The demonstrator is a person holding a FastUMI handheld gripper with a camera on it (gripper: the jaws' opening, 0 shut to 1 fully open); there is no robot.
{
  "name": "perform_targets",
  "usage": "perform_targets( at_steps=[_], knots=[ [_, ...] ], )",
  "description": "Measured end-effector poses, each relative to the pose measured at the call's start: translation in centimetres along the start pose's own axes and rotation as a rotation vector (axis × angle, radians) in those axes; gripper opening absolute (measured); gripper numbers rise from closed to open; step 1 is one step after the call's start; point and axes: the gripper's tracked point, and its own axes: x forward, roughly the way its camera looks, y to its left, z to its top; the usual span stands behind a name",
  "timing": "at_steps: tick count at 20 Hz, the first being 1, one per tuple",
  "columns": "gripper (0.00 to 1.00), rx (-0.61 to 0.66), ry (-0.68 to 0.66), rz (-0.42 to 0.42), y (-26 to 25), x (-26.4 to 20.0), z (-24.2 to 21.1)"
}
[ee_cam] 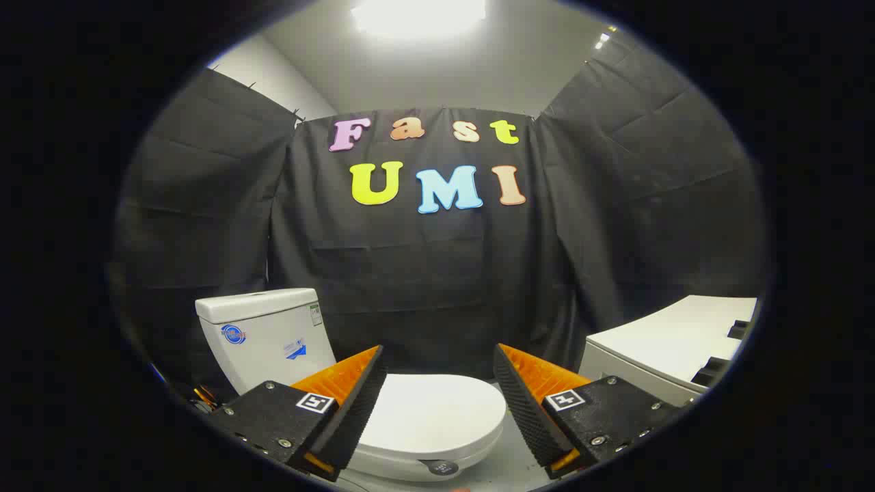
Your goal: Open the toilet lid.
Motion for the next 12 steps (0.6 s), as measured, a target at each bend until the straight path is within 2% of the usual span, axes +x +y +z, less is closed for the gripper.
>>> perform_targets(
  at_steps=[12],
  knots=[
    [0.96,0.023,0.0,0.023,0.25,0.01,-0.41]
  ],
)
